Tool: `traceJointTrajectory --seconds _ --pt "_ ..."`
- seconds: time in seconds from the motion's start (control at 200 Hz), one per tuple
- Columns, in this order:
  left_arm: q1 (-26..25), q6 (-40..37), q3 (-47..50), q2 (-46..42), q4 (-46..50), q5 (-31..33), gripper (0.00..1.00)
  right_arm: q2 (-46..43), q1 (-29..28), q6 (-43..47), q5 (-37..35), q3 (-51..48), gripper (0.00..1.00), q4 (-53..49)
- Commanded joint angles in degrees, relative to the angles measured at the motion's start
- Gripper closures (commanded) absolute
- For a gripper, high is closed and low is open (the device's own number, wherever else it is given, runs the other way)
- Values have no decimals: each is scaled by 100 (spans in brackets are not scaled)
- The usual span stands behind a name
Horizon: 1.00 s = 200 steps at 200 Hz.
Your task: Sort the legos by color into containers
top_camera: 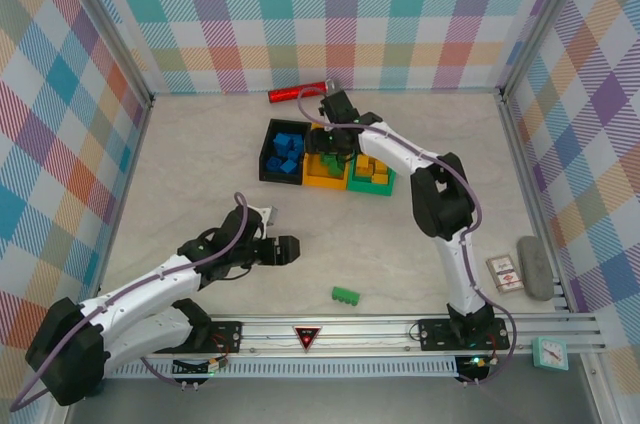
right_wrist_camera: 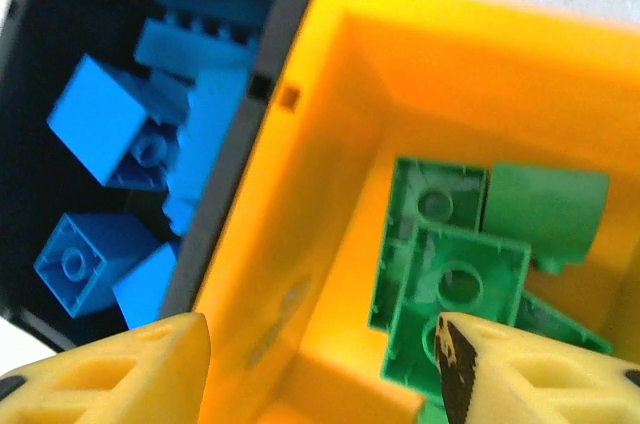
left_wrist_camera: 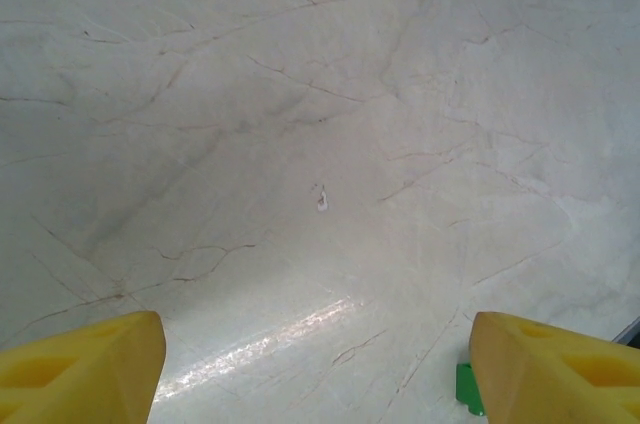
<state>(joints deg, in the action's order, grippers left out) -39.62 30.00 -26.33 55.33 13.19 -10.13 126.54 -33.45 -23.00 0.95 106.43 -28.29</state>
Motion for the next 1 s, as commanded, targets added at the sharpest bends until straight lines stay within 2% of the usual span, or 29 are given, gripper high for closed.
traceJointTrajectory --seconds 0.0,0.11,0.295,0.51,0.735,0.995 --pt "-140 -152 -127 120 -264 -153 21 -608 -54 188 157 -504 38 149" --pt "-377 -196 -90 182 -485 -42 20 -1100 -90 468 300 -1097 36 285" --pt "-735 -386 -57 219 -718 -26 20 -2035 -102 689 71 -2270 35 465" --pt "-1106 -610 -141 541 -1020 -328 20 -3143 -63 627 -19 -3530 35 623" --pt "-1705 -1050 -753 1350 -490 -592 18 -4066 236 456 -229 -4845 34 1053" --pt "-2499 -1646 -1868 2704 408 -758 17 -4484 647 211 -34 -5545 34 1292"
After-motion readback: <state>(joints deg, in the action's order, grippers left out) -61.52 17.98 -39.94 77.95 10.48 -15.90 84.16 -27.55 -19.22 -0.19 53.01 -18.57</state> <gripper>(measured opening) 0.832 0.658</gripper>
